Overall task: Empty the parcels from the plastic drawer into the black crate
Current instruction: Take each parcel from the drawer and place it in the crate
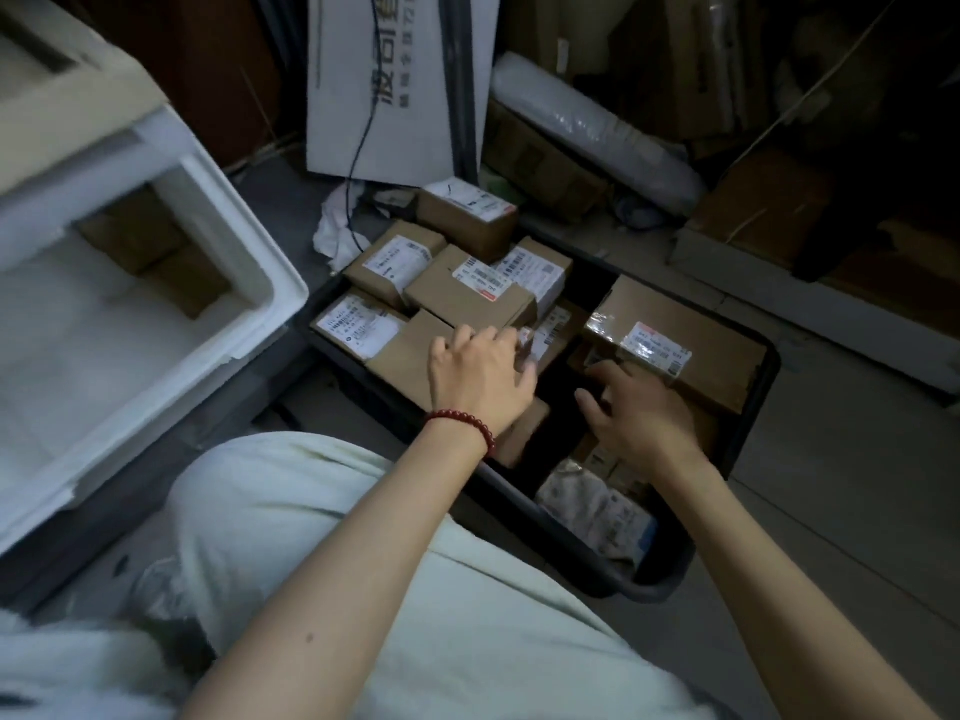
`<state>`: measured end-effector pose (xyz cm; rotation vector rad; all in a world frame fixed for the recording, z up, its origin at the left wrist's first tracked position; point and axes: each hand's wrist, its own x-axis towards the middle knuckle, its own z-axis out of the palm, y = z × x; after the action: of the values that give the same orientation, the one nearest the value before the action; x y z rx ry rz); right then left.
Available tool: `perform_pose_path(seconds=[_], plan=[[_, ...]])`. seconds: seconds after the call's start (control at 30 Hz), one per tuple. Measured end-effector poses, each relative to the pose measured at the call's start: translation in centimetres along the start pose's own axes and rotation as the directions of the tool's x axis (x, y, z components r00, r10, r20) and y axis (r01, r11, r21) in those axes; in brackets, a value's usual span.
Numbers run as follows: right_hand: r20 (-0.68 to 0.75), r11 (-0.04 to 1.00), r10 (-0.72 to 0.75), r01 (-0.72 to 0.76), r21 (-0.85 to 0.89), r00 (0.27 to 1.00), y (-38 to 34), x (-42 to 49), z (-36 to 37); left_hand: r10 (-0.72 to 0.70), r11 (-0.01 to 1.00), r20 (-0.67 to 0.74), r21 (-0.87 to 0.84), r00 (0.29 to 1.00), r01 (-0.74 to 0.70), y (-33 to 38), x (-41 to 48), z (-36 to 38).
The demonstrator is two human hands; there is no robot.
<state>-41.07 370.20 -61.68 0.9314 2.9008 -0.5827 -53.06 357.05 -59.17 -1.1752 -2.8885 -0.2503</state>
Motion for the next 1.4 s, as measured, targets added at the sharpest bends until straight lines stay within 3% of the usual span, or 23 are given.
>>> perform_pose_path(seconds=[0.2,0.37,0.57,0.77,0.93,1.03,1.23,1.4], plan=[[-0.143,0.967,-0.252,0.243,-0.08,0.957,-9.7,3.2,-2.2,-0.332,0.939,-0.092,0.061,0.939,0.338,-8.9,-1.6,-7.6],[-0.132,0.897,-0.436,0.441,0.011,0.89,-20.2,4.2,-3.4,-0.557,0.831,-0.071,-0.05,0.828,0.554,-15.6,-4.9,-12.5],[-0.051,0.773,-0.634,0.635,0.002,0.772,-31.3,3.2,-2.0,-0.705,0.708,-0.033,0.02,0.708,0.706,-23.1,-9.7,-16.2],[0.008,0.755,-0.656,0.656,0.01,0.755,-36.7,3.8,1.8,-0.759,0.646,-0.053,0.062,0.648,0.761,-26.6,-10.5,-15.5],[0.017,0.808,-0.589,0.589,0.007,0.808,-37.3,6.1,5.8,-0.795,0.606,0.007,0.045,0.606,0.794,-29.1,-8.8,-12.6],[0.046,0.83,-0.558,0.556,0.044,0.829,-37.9,8.0,7.6,-0.794,0.608,0.023,0.031,0.608,0.793,-30.4,-7.2,-10.6],[-0.042,0.844,-0.518,0.519,0.138,0.854,-40.0,12.8,10.9,-0.797,0.603,-0.021,-0.088,0.604,0.793,-34.3,-3.3,-6.9],[-0.05,0.844,-0.508,0.509,0.171,0.86,-41.0,16.6,14.2,-0.779,0.627,-0.044,-0.037,0.625,0.778,-37.5,-0.7,-4.1]])
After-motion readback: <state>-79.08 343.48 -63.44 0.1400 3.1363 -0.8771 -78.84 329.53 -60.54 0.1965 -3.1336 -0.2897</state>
